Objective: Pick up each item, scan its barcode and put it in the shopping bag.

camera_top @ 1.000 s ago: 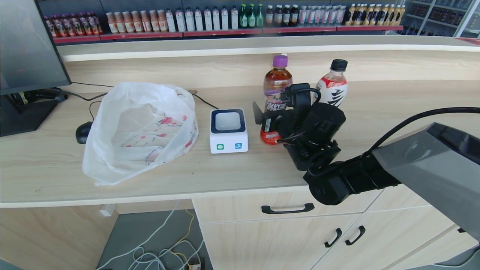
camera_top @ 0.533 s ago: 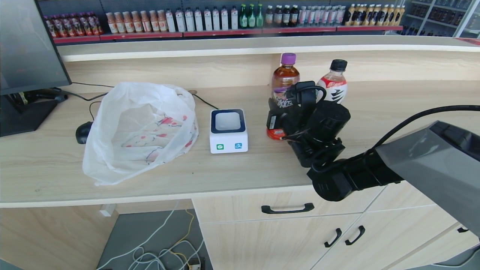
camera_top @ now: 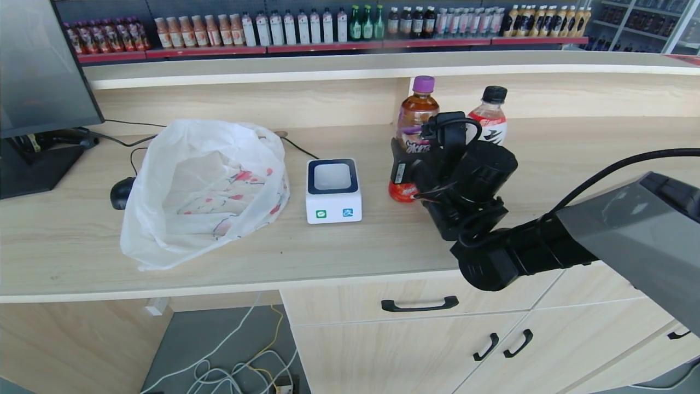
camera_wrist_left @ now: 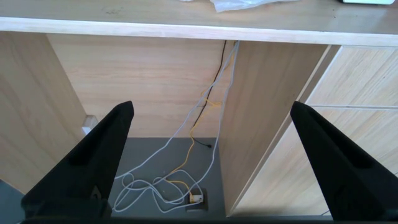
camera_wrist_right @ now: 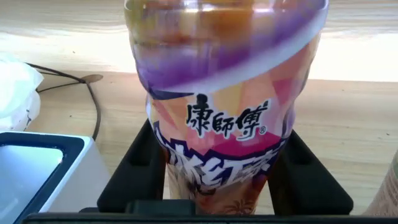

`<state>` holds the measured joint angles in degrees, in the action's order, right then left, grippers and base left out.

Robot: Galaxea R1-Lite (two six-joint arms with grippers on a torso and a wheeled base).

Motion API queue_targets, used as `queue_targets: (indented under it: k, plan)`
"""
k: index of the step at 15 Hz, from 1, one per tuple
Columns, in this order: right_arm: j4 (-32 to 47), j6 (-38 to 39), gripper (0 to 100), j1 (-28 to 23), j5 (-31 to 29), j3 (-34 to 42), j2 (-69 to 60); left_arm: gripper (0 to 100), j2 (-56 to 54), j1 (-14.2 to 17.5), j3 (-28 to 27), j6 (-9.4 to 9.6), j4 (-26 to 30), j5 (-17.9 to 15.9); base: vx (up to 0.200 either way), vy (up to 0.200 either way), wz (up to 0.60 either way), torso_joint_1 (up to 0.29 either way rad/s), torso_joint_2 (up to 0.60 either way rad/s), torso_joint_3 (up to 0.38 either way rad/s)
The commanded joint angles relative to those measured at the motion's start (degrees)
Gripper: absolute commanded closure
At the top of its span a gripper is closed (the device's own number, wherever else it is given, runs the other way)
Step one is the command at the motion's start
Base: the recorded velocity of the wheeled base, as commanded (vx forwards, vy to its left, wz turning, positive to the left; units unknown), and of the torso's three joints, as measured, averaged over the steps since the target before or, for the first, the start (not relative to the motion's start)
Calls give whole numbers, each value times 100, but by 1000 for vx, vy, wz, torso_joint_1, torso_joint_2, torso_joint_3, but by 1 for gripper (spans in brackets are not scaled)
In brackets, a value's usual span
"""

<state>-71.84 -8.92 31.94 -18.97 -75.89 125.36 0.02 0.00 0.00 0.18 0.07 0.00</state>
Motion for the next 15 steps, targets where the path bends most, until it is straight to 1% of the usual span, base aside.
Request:
queue_targets:
  k: [1, 9, 12, 13, 15]
  plan:
    - [-23, -4, 100, 5, 7, 4, -161, 0, 6, 0, 0, -1, 1, 0, 0, 0, 0, 0, 0, 0]
    - [-6, 5, 100, 111, 34, 39, -767, 0, -2, 0, 0, 8, 1, 0, 0, 0, 0, 0, 0, 0]
    - [3, 5, 100, 366, 34, 294, -1154, 0, -2, 0, 0, -1, 1, 0, 0, 0, 0, 0, 0, 0]
    - [3, 5, 100, 568, 34, 487, -1409, 0, 6, 0, 0, -1, 1, 0, 0, 0, 0, 0, 0, 0]
    - [3, 5, 100, 682, 34, 1014, -1822, 0, -2, 0, 0, -1, 1, 0, 0, 0, 0, 0, 0, 0]
